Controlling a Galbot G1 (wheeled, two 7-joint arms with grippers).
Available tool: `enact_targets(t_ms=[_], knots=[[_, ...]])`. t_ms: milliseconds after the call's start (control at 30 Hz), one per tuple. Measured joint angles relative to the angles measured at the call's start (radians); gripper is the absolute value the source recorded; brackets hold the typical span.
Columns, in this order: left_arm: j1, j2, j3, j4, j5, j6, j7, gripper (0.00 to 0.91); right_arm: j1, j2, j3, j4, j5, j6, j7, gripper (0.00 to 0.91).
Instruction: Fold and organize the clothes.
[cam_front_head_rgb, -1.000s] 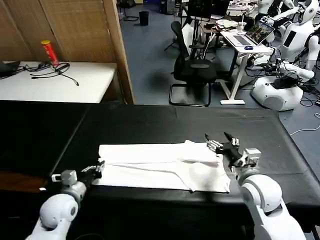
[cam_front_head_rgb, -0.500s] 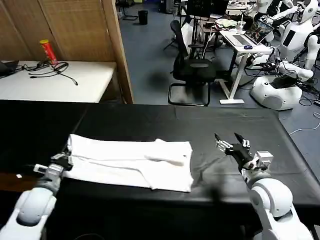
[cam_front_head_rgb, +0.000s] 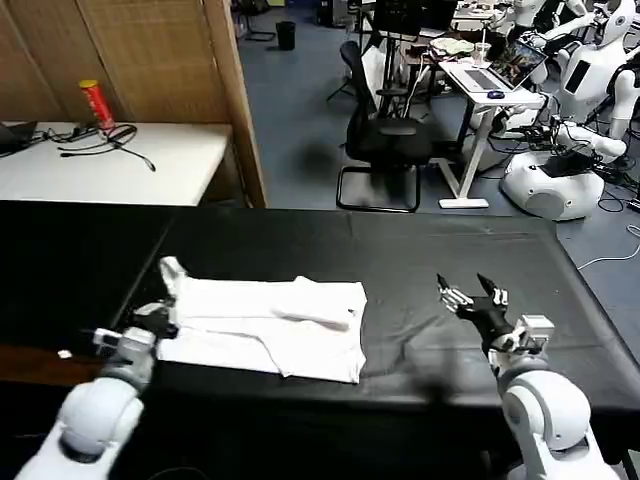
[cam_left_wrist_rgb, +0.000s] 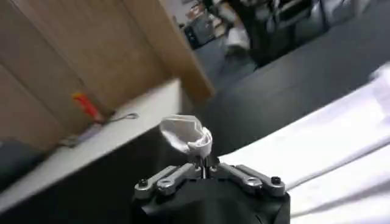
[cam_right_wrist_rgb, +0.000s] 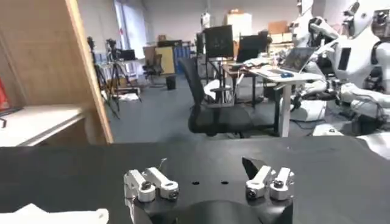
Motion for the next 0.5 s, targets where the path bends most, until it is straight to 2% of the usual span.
enact_targets(t_ms=[167, 500], knots=[[-0.027, -0.080, 0.092, -0.049, -0.144, 0.036, -0.024, 0.000, -0.020, 0.012, 0.013, -0.001, -0.013, 0.000, -0.001, 0.878], [-0.085, -0.218, 0.187, -0.039, -0.307, 0.048, -0.055, 0.000, -0.043, 0.042, 0.013, 0.005, -0.040, 0.002, -0.006, 0.878]])
